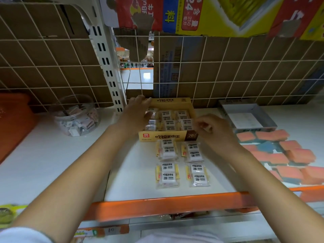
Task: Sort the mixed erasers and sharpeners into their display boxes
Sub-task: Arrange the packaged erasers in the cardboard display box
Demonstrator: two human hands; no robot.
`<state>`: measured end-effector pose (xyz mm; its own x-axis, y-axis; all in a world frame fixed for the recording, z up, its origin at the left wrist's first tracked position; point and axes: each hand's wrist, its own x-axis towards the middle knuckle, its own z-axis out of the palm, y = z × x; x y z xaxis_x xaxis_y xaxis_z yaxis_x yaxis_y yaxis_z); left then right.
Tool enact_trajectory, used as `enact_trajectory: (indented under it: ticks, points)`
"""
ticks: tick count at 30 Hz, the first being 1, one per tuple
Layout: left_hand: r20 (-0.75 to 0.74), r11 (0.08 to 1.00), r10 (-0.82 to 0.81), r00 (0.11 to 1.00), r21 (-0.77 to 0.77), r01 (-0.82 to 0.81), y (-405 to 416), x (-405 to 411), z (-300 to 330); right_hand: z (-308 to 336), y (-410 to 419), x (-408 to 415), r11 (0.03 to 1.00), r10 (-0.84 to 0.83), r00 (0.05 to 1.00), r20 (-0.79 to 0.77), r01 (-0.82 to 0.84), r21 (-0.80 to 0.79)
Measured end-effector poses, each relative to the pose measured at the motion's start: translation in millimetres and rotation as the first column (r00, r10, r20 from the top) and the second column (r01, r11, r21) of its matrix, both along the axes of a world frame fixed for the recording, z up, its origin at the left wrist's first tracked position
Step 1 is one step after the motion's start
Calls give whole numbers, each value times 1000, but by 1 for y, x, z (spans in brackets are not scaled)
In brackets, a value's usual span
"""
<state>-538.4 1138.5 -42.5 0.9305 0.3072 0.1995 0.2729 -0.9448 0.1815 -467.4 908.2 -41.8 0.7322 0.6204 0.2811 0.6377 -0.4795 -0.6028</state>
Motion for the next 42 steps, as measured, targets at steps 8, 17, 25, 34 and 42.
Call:
enact_trajectory:
  ticks: [8,17,25,34,42]
  points:
    - [168,955,-155,973,-226,191,-68,-65,-8,-24,-21,-23,983,82,993,-79,-94,-158]
    - [1,955,-185,983,-235,180,-67,-63,-22,-26,-20,-23,972,78,983,-167,-113,-207]
    - [151,807,14,988,-586,78,-71,-60,-8,-22,-20,-26,989,46,940,-339,4,146]
    - [343,743,85,936,-647,170,-43,-8,25,25,10,7,948,12,942,-336,96,303]
    - [88,878,97,991,-477,-43,-16,61,9,19,63,57,992,-75,921,-382,106,61]
